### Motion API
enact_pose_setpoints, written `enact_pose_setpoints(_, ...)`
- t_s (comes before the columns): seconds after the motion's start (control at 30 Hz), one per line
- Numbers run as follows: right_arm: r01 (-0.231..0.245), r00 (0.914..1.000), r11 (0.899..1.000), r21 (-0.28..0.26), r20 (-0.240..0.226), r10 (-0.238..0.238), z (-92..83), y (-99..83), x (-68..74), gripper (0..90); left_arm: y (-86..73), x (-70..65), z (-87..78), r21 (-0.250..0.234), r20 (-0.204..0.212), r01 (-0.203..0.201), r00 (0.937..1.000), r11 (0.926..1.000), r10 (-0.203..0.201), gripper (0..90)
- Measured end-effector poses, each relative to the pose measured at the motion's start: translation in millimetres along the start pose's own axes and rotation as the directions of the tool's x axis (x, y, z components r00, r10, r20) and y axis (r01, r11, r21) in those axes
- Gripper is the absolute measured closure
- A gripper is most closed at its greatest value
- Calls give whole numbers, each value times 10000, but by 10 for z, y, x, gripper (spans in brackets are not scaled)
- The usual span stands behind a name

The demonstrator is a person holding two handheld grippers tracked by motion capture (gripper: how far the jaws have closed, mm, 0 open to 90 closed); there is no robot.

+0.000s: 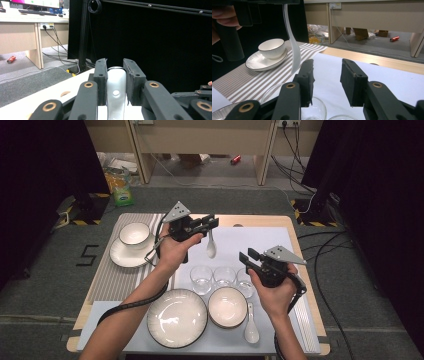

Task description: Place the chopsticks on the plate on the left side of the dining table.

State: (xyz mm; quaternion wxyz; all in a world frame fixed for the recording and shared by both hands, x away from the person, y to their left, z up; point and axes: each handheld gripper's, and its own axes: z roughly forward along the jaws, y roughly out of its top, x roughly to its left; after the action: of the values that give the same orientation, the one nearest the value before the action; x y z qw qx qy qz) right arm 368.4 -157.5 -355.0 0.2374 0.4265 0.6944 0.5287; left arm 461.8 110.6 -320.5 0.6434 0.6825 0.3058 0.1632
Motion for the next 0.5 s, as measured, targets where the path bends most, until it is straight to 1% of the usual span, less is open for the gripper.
enact_pose_setpoints(0.1,-83,10000,10000,-25,31,83,-19,-18,-8,623,-1,16,-18,-2,-52,22,10000,10000,-22,731)
enact_pose_setpoints(0.23,-54,9999,10000,56,116,54,-40,-35,-24,621,-1,34,-39,-40,-149,43,9999,10000,-43,731)
enact_pose_setpoints(0.27,-156,9998,9998,91,111,155,-44,-40,-22,620,0,38,-44,-45,-155,45,9999,10000,-46,731)
enact_pose_setpoints(0.3,-79,9999,10000,62,130,78,-45,-43,-31,620,0,42,-50,-48,-159,50,9999,10000,-51,731)
enact_pose_setpoints(0.4,-160,9998,9998,68,137,159,-50,-54,-35,617,3,53,-63,-52,-193,59,9998,10000,-60,731)
enact_pose_setpoints(0.43,-108,9998,9999,71,165,107,-53,-57,-41,616,3,56,-67,-65,-208,65,9998,10000,-66,731)
enact_pose_setpoints(0.47,-192,9997,9998,84,157,191,-55,-62,-38,616,4,60,-72,-68,-218,59,9997,10000,-60,731)
enact_pose_setpoints(0.5,-147,9998,9999,29,140,147,-53,-67,-45,613,5,64,-77,-72,-218,50,9997,10000,-52,731)
